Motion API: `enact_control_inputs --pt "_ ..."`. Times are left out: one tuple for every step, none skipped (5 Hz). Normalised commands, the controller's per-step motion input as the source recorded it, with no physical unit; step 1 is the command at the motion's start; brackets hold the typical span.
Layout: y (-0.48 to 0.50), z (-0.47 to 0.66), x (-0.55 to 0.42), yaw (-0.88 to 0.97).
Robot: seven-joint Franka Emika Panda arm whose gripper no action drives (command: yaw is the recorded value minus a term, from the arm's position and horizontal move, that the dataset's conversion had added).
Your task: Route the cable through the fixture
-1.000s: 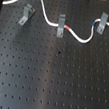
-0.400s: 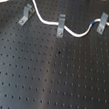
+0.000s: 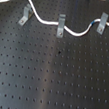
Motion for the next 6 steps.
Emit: enact_control_inputs --pt "0.320 0.09 -0.023 0.35" --pt "0.298 0.16 0.063 0.39" --pt "0.182 0.24 0.062 0.29" --pt "0.009 0.28 0.018 0.11" --pt "0.017 0.30 -0.003 0.11" --pt "0.063 0.42 -0.012 0.13"
